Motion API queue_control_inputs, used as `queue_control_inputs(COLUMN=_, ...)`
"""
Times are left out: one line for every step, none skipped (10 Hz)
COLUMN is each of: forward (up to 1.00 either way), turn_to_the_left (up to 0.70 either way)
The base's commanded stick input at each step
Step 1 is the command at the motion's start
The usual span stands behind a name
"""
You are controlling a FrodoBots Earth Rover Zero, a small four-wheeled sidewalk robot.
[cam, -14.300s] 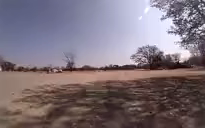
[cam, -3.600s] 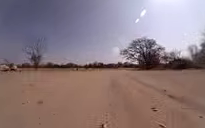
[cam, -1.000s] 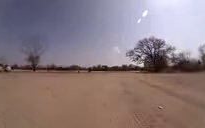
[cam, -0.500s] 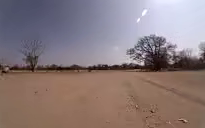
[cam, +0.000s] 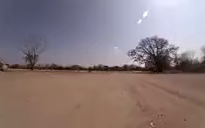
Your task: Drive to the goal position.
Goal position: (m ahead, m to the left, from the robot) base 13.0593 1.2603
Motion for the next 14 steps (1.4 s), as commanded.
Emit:
queue_control_inputs(forward=1.0, turn_to_the_left=0.0)
queue_control_inputs(forward=1.0, turn_to_the_left=0.0)
queue_control_inputs(forward=1.0, turn_to_the_left=0.0)
queue_control_inputs(forward=1.0, turn_to_the_left=0.0)
queue_control_inputs(forward=1.0, turn_to_the_left=0.0)
queue_control_inputs(forward=1.0, turn_to_the_left=0.0)
queue_control_inputs(forward=1.0, turn_to_the_left=0.0)
queue_control_inputs(forward=1.0, turn_to_the_left=-0.02)
queue_control_inputs(forward=1.0, turn_to_the_left=-0.08)
queue_control_inputs(forward=1.0, turn_to_the_left=-0.19)
queue_control_inputs(forward=1.0, turn_to_the_left=-0.35)
queue_control_inputs(forward=1.0, turn_to_the_left=-0.35)
queue_control_inputs(forward=1.0, turn_to_the_left=-0.24)
queue_control_inputs(forward=1.0, turn_to_the_left=-0.14)
